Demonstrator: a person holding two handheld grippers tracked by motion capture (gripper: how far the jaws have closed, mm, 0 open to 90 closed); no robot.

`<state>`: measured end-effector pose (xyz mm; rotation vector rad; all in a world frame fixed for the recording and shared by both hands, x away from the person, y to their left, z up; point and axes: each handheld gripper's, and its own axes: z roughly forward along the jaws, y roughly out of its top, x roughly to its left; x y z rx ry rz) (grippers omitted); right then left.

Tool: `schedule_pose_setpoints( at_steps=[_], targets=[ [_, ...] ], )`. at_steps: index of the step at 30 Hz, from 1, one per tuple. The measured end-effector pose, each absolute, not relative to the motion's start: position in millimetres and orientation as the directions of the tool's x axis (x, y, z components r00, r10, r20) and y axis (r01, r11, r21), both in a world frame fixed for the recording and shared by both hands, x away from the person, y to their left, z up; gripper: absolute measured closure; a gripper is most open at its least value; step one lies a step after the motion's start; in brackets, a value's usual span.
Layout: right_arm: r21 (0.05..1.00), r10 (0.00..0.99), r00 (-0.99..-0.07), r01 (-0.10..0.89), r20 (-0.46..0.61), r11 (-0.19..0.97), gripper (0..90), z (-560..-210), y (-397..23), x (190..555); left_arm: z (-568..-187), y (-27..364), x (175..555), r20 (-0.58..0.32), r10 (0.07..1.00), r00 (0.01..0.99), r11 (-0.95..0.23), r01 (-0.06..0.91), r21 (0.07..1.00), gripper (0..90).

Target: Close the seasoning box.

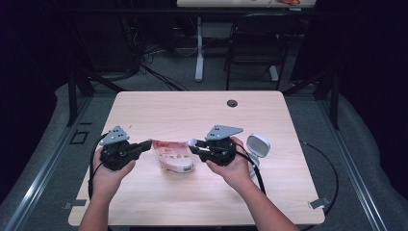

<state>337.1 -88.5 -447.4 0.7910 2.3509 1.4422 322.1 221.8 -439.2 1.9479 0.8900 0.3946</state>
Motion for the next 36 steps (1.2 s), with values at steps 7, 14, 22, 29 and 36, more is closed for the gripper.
schedule_pose_setpoints(
  at_steps=[7, 14, 22, 29, 36],
  targets=[
    [0.887, 0.582, -0.811, 0.313, 0.063, 0.339, 71.5, -449.1, -92.6, 333.9, -438.0, 218.9, 321.2, -0.09, 0.713, 0.695, -0.308, 0.425, 0.851, 90.0],
    [0.887, 0.589, -0.806, 0.312, 0.058, 0.34, 71.5, -448.7, -99.5, 329.9, -438.0, 212.1, 320.2, -0.088, 0.703, 0.706, -0.316, 0.421, 0.85, 90.0],
    [0.888, 0.6, -0.798, 0.311, 0.051, 0.339, 71.4, -447.5, -112.8, 321.5, -436.4, 200.6, 317.8, -0.096, 0.68, 0.727, -0.322, 0.414, 0.851, 90.0],
    [0.89, 0.606, -0.794, 0.304, 0.039, 0.341, 71.4, -443.9, -124.3, 313.1, -435.5, 191.4, 315.2, -0.114, 0.658, 0.745, -0.313, 0.407, 0.858, 90.0],
    [0.884, 0.613, -0.789, 0.306, 0.027, 0.354, 71.3, -440.4, -133.5, 306.4, -436.3, 184.4, 314.7, -0.124, 0.634, 0.764, -0.317, 0.402, 0.859, 90.0]
  ],
)
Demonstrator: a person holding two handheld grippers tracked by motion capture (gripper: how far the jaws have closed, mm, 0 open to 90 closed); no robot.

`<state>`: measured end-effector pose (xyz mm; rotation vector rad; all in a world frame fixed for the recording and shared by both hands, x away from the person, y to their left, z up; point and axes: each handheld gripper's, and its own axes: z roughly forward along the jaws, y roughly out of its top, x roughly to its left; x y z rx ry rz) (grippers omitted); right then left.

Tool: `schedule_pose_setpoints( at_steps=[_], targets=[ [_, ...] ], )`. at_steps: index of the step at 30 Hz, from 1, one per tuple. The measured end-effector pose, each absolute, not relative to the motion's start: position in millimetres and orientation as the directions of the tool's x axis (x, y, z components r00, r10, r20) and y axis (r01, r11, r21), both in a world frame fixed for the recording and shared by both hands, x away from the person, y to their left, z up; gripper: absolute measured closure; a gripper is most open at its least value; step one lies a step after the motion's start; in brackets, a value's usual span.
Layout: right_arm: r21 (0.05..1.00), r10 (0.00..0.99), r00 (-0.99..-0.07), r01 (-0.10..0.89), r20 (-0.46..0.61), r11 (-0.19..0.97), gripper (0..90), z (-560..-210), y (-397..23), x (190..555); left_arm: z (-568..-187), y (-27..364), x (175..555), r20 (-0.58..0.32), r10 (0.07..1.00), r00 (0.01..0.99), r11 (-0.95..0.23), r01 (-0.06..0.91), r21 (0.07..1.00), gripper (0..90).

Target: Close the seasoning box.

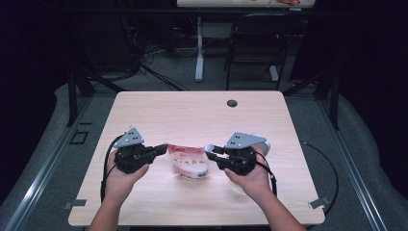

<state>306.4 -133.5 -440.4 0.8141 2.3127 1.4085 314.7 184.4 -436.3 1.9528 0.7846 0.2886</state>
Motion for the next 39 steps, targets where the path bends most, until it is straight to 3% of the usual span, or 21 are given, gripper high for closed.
schedule_pose_setpoints(
  at_steps=[18, 33, 39],
  targets=[
    [0.874, 0.62, -0.784, 0.312, 0.016, 0.372, 70.9, -444.6, -151.1, 299.0, -441.6, 169.3, 316.1, -0.137, 0.603, 0.786, -0.326, 0.399, 0.857, 90.0],
    [0.875, 0.593, -0.805, 0.292, 0.008, 0.385, 62.5, -426.6, -160.6, 292.7, -441.6, 173.7, 314.1, -0.135, 0.614, 0.777, -0.313, 0.397, 0.863, 80.0],
    [0.839, 0.587, -0.809, 0.303, -0.023, 0.451, 53.1, -421.8, -156.4, 294.6, -441.0, 173.1, 312.8, -0.125, 0.615, 0.778, -0.322, 0.393, 0.861, 77.7]
  ],
)
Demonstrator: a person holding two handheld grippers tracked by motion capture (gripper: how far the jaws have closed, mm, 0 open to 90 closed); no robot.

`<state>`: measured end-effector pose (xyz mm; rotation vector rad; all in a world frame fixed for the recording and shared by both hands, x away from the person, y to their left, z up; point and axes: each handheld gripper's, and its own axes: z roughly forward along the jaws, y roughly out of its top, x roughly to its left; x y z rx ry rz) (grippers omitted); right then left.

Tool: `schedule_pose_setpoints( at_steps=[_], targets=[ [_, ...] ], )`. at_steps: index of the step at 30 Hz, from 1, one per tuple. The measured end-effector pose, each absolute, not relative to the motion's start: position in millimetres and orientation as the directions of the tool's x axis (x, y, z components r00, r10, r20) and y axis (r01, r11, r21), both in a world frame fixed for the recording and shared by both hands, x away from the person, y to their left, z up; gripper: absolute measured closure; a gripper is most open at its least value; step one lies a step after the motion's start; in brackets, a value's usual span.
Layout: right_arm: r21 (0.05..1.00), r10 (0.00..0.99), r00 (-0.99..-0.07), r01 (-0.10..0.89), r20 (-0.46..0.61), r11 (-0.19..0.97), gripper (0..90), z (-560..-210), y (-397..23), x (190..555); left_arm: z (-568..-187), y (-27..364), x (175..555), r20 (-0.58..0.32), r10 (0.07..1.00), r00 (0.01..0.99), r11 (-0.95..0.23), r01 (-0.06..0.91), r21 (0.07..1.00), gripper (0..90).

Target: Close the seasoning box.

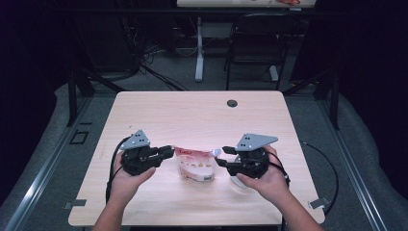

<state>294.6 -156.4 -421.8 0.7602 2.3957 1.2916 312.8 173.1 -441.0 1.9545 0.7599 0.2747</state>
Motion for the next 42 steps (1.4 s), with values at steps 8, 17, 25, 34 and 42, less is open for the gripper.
schedule_pose_setpoints(
  at_steps=[8, 17, 25, 34, 42],
  targets=[
    [0.834, 0.598, -0.8, 0.299, -0.045, 0.463, 55.3, -414.0, -151.5, 295.3, -438.9, 176.6, 312.0, -0.122, 0.616, 0.778, -0.317, 0.386, 0.866, 72.2],
    [0.829, 0.599, -0.792, 0.253, -0.118, 0.499, 54.0, -408.4, -143.9, 296.3, -438.0, 178.3, 312.0, -0.123, 0.625, 0.771, -0.306, 0.388, 0.869, 66.2],
    [0.822, 0.601, -0.786, 0.244, -0.143, 0.515, 52.3, -402.7, -135.4, 299.3, -436.1, 181.4, 311.9, -0.116, 0.639, 0.761, -0.308, 0.391, 0.868, 66.0],
    [0.812, 0.541, -0.831, 0.224, -0.13, 0.538, 63.8, -390.2, -117.7, 302.5, -434.4, 183.2, 310.9, -0.116, 0.644, 0.756, -0.307, 0.394, 0.867, 65.7],
    [0.78, 0.51, -0.844, 0.203, -0.168, 0.592, 63.3, -386.3, -102.4, 306.8, -434.3, 183.3, 310.5, -0.112, 0.643, 0.758, -0.31, 0.391, 0.867, 67.5]
  ],
)
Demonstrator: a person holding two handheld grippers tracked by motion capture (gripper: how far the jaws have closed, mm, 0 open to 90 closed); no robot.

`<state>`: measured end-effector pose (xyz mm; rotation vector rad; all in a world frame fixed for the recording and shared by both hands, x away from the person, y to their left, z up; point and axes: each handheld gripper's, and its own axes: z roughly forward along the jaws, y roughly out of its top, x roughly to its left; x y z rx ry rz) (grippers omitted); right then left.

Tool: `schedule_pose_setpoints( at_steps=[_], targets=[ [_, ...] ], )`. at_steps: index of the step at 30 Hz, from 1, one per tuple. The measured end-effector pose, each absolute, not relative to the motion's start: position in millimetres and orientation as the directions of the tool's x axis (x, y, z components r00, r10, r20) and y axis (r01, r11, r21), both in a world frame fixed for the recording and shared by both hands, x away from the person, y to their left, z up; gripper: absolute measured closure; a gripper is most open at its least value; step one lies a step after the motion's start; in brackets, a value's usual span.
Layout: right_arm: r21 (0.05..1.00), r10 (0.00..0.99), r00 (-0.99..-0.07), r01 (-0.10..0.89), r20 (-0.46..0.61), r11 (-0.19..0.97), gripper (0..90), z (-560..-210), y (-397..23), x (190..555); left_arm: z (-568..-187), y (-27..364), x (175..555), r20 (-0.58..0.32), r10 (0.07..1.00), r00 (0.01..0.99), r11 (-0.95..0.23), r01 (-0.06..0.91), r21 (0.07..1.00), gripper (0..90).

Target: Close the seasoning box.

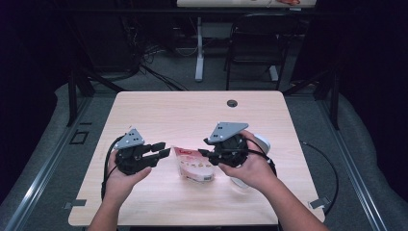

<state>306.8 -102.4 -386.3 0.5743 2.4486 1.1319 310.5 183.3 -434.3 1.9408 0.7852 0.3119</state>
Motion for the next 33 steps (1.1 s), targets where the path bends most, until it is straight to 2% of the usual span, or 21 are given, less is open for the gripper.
schedule_pose_setpoints(
  at_steps=[4, 9, 14, 18, 33],
  targets=[
    [0.775, 0.503, -0.842, 0.182, -0.194, 0.605, 61.5, -384.9, -96.1, 307.3, -434.2, 183.3, 310.5, -0.114, 0.636, 0.763, -0.314, 0.39, 0.866, 69.1],
    [0.772, 0.495, -0.854, 0.206, -0.159, 0.602, 68.1, -382.1, -92.1, 311.3, -434.4, 183.9, 310.8, -0.116, 0.633, 0.766, -0.314, 0.39, 0.866, 70.1],
    [0.769, 0.493, -0.855, 0.204, -0.161, 0.606, 72.2, -381.4, -86.1, 315.0, -434.8, 186.1, 311.5, -0.123, 0.634, 0.764, -0.309, 0.396, 0.865, 71.0],
    [0.749, 0.475, -0.861, 0.193, -0.18, 0.634, 79.3, -382.0, -80.5, 316.7, -435.6, 187.6, 311.9, -0.126, 0.633, 0.764, -0.307, 0.397, 0.865, 72.0],
    [0.733, 0.422, -0.893, 0.182, -0.156, 0.655, 78.0, -385.1, -53.4, 322.8, -436.9, 191.6, 313.3, -0.134, 0.635, 0.761, -0.304, 0.406, 0.862, 71.9]
  ],
)
